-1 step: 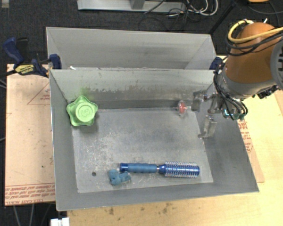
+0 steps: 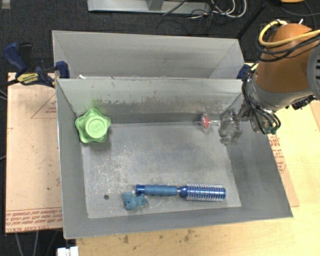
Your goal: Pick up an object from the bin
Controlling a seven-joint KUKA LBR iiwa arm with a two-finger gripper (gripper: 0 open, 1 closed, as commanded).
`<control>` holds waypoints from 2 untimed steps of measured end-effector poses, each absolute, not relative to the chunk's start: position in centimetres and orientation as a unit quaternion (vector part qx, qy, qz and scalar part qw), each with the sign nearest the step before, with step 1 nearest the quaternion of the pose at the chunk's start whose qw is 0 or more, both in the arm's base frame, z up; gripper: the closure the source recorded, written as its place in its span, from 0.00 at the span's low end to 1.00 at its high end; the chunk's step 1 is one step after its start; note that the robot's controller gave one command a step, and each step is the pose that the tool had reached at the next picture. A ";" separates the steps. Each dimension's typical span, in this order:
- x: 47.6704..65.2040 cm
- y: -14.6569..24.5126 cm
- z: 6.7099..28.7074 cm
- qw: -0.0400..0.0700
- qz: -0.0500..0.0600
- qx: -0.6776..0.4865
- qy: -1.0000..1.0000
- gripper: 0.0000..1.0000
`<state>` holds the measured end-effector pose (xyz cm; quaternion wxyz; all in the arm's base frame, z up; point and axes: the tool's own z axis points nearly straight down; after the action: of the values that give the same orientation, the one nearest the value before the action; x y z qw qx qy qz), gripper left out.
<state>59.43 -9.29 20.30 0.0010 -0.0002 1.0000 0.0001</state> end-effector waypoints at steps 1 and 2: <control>59.4 -2.3 13.8 -0.002 0.002 0.037 0.999 1.00; 55.1 -0.7 23.4 0.005 0.001 0.026 1.000 1.00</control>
Offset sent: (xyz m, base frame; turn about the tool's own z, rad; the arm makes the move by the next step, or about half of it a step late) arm 0.0003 0.0641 -0.0609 0.0816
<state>55.14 -0.72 23.37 0.0048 0.0257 0.9997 0.0008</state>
